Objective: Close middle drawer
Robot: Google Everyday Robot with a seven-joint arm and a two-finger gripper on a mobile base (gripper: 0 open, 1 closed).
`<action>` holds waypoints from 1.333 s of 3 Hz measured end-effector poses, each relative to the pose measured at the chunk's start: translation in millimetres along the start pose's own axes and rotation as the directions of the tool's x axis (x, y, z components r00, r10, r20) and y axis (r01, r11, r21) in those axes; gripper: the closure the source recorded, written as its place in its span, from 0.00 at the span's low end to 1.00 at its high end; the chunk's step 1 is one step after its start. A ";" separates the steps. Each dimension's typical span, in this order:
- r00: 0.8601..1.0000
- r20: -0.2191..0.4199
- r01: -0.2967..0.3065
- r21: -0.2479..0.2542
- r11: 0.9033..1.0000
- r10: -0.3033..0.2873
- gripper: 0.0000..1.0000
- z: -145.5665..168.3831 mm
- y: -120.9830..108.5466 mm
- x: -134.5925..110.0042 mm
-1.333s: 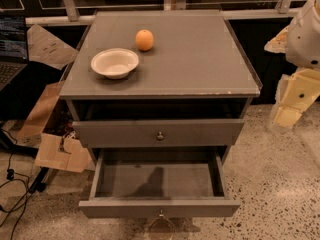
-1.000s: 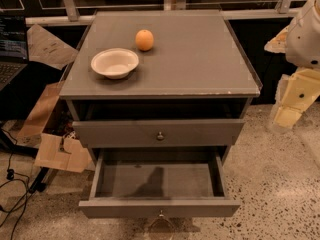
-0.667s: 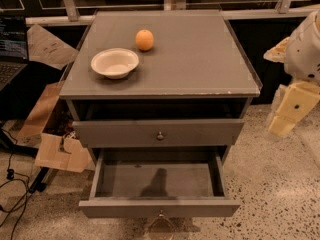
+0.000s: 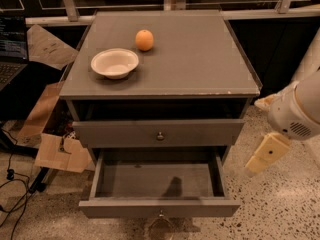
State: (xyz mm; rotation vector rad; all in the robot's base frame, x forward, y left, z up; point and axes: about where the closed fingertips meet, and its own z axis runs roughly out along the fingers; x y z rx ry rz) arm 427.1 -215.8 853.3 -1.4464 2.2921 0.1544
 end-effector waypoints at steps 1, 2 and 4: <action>0.999 0.010 -0.053 -0.044 0.998 0.053 0.00 38.5 12.5 21.0; 0.994 0.006 -0.108 -0.086 0.990 0.109 0.00 68.8 25.0 40.5; 0.995 0.020 -0.099 -0.097 0.990 0.102 0.00 79.3 32.3 43.5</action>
Offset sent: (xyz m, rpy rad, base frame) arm -0.0237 -0.0036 -0.1162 0.1069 0.1505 -0.0977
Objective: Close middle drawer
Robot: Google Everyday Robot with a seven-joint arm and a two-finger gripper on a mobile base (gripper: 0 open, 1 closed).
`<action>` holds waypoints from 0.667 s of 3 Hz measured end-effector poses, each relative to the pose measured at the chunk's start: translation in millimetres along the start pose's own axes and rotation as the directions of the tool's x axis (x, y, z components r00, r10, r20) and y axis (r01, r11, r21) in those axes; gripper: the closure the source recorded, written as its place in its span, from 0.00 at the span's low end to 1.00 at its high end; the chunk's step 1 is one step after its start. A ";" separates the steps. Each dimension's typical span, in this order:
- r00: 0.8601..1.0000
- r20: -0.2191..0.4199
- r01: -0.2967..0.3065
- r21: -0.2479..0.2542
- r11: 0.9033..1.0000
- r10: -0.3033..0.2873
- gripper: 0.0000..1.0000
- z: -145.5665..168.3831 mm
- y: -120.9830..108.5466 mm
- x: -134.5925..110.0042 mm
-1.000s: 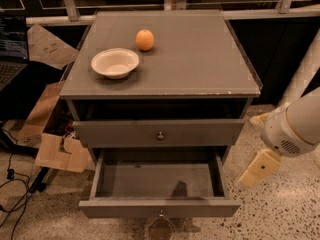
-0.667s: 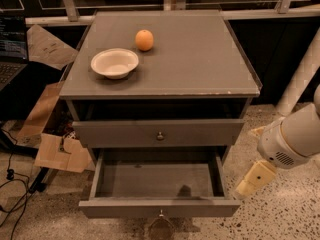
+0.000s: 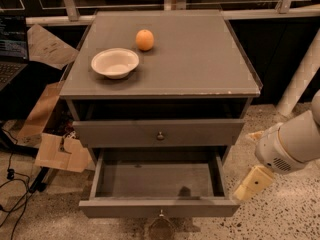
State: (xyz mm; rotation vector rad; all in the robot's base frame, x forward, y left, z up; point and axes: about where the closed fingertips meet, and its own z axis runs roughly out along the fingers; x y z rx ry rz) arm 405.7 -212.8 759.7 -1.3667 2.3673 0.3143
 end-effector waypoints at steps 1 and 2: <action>1.000 0.013 0.003 -0.027 1.000 -0.003 0.00 29.8 5.9 20.8; 0.999 0.046 -0.025 -0.054 0.998 0.027 0.00 63.8 7.6 44.7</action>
Offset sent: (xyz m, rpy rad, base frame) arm -0.0152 -0.0175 -0.1416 0.1560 0.0509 -0.0417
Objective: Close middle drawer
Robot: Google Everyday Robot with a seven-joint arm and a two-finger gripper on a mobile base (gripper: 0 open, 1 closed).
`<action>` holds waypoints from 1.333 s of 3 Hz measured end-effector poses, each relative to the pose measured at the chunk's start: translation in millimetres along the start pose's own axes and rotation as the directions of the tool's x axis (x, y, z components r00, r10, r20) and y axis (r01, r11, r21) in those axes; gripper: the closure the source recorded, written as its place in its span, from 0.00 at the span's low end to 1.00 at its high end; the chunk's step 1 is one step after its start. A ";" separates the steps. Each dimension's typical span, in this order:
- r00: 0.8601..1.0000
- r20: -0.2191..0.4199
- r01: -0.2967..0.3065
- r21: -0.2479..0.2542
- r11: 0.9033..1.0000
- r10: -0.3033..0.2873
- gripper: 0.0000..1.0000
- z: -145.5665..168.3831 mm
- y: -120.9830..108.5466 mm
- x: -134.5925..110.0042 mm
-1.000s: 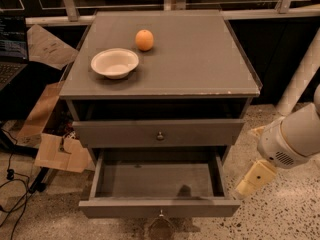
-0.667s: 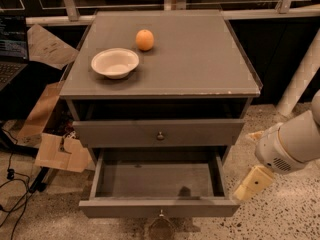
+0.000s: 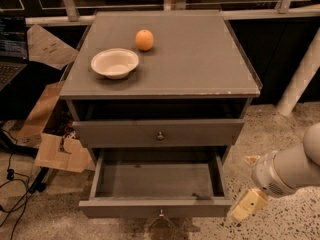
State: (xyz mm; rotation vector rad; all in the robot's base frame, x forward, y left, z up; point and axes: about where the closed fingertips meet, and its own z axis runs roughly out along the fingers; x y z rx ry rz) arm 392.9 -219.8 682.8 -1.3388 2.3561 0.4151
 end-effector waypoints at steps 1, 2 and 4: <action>0.996 0.037 -0.084 -0.047 0.995 0.085 0.01 40.8 -5.1 30.6; 0.996 0.036 -0.084 -0.049 0.995 0.086 0.23 41.6 -4.8 30.9; 0.996 0.036 -0.084 -0.049 0.995 0.086 0.70 41.6 -4.8 30.8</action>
Offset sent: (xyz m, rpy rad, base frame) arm -0.0016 -0.0070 -0.0406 0.0571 0.0394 -0.0473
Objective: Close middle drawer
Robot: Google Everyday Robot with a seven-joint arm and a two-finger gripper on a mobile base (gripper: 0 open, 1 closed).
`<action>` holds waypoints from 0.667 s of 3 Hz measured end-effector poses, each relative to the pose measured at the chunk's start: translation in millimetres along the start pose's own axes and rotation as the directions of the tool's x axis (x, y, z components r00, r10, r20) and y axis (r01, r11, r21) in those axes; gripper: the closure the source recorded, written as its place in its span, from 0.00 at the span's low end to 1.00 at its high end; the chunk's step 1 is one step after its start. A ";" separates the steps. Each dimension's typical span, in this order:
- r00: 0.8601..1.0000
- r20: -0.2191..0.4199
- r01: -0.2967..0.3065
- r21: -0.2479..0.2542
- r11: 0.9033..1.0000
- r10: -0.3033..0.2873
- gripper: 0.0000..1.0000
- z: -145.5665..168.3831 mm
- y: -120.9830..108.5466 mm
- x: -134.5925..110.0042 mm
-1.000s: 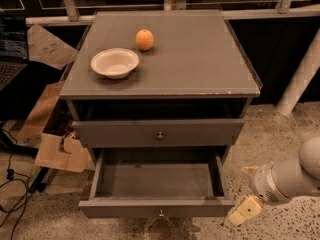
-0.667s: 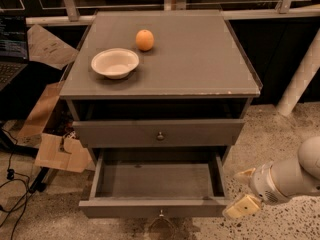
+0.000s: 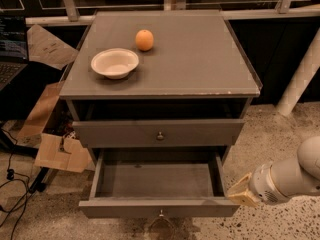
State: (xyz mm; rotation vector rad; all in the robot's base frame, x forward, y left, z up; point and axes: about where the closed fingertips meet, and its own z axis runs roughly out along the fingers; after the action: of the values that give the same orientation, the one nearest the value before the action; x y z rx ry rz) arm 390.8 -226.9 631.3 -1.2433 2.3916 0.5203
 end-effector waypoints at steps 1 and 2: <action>1.000 0.000 0.000 0.000 1.000 0.000 0.93 0.0 0.0 0.0; 1.000 0.020 -0.012 0.011 1.000 0.011 1.00 11.9 -3.0 7.0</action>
Offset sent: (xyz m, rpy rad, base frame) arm 0.0026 -0.0037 -0.0351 0.0311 -0.0346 -0.0521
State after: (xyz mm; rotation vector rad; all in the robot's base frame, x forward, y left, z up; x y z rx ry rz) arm 391.6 -227.4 617.2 -1.2147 2.3834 0.5192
